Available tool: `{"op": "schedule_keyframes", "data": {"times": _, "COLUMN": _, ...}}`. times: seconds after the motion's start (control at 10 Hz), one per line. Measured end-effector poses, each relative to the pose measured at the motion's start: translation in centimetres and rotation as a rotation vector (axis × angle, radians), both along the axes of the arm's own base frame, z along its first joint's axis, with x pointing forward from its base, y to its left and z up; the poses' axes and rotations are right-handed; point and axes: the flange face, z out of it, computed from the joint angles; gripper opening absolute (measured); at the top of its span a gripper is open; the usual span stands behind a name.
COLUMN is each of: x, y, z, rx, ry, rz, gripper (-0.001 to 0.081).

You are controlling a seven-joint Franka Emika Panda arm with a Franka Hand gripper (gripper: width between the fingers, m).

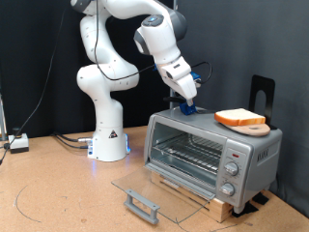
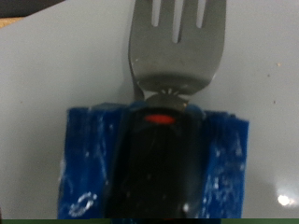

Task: Make a piece of toast with the oven

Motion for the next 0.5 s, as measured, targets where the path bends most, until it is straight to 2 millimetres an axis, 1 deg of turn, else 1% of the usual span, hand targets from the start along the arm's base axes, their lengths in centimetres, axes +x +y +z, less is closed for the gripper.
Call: {"op": "schedule_keyframes", "data": {"times": 0.5, "x": -0.8, "y": 1.8, "z": -0.1, "rx": -0.016, "ry": -0.031, "rz": 0.073, "gripper": 0.0807}}
